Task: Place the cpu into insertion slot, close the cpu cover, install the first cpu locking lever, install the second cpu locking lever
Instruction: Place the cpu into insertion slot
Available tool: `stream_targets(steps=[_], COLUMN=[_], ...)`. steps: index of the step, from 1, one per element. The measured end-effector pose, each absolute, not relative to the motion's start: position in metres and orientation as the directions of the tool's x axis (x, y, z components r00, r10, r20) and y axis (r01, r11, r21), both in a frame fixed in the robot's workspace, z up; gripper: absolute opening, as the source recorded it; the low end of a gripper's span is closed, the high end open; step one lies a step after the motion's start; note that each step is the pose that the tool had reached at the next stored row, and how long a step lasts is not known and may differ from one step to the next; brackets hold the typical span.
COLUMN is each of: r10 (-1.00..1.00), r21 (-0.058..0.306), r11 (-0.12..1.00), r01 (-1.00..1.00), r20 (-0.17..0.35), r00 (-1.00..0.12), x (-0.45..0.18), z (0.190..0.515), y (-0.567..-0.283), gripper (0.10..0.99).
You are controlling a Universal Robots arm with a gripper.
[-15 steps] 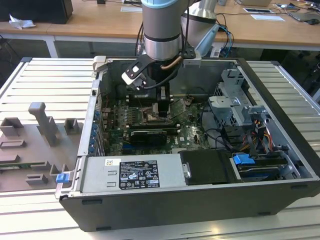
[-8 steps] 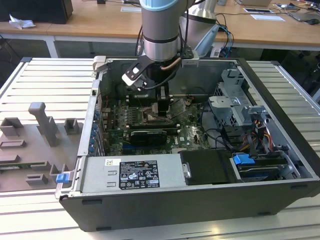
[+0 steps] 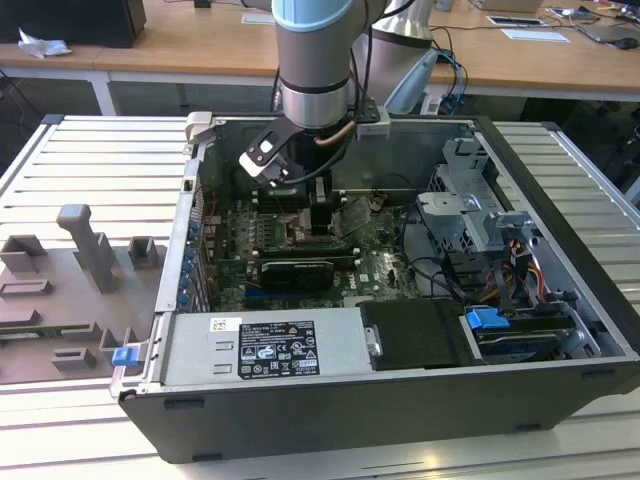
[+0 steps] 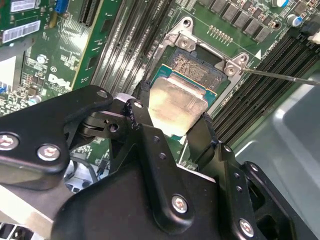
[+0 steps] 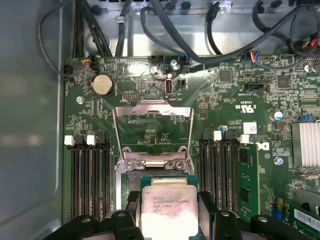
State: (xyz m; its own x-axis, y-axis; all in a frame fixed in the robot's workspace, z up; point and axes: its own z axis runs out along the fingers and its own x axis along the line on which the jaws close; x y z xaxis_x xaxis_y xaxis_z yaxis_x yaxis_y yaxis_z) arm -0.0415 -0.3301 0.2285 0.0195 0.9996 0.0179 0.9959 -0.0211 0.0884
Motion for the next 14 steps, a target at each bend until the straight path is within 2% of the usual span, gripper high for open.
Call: stream_targets(steps=[14], r10=[1.0], r21=[0.088], r11=[-0.022], r01=[0.996], r20=[0.018], r00=[0.021], x=[-0.046], z=[0.203], y=[-0.319], gripper=[0.541])
